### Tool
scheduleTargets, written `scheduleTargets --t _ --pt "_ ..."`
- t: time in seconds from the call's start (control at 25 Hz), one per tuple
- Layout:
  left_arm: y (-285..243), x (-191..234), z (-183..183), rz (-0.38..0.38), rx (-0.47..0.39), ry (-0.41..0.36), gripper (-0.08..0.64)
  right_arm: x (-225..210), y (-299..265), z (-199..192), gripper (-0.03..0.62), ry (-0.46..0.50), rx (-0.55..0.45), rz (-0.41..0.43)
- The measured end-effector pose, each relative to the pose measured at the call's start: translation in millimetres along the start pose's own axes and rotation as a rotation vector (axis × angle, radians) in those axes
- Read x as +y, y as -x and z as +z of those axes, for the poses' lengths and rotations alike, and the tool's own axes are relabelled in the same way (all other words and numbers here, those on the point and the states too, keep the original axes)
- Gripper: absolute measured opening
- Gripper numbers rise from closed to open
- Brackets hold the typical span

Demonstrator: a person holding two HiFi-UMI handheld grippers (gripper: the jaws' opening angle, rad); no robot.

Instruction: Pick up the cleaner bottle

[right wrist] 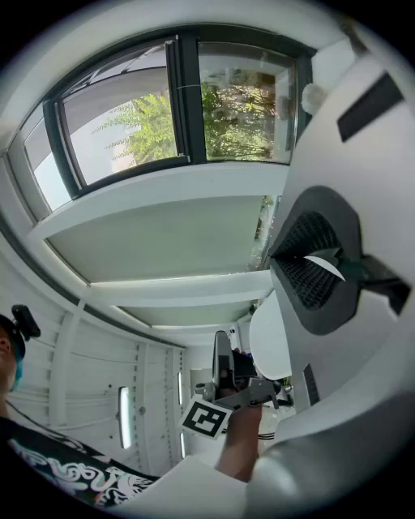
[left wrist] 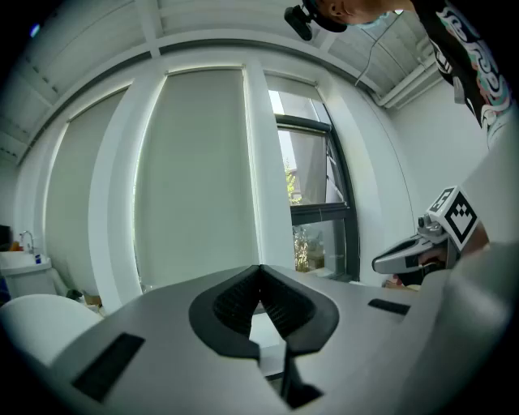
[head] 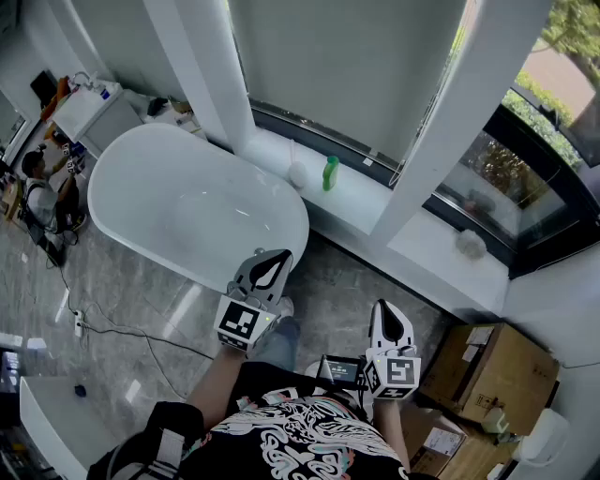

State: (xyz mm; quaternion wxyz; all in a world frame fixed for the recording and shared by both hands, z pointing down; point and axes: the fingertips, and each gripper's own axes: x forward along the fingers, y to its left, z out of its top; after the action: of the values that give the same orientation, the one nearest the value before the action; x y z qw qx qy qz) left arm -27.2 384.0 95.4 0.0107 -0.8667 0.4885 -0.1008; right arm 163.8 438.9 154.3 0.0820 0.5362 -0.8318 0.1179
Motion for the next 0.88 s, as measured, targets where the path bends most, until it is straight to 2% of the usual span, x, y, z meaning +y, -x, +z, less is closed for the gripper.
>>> scheduleTargets --t 0.2,0.24,0.32,0.36,0.44,0.48,0.56,0.88 --pt "44 -22 31 0.034 -0.129 -0.028 0.017 6 45 6 0.026 0.097 -0.015 -0.019" --pt "52 -25 38 0.052 -0.169 -0.074 0.017 3 50 8 0.026 0.099 -0.027 -0.033" --pt "66 -29 48 0.120 -0.222 -0.233 0.017 -1 55 14 0.026 0.088 -0.055 -0.051" --pt "71 -30 51 0.151 -0.239 -0.253 0.017 0 55 18 0.026 0.083 -0.070 -0.053" --pt "75 -29 50 0.174 -0.260 -0.136 0.017 4 54 26 0.026 0.073 -0.100 -0.043" --pt "75 -28 47 0.175 -0.253 -0.080 0.017 8 53 28 0.026 0.065 -0.110 -0.028" --pt "79 -30 40 0.174 -0.204 -0.016 0.017 15 52 29 0.026 0.058 -0.120 0.008" --pt "89 -39 13 0.199 -0.170 0.061 0.017 24 56 27 0.026 0.109 -0.123 0.017"
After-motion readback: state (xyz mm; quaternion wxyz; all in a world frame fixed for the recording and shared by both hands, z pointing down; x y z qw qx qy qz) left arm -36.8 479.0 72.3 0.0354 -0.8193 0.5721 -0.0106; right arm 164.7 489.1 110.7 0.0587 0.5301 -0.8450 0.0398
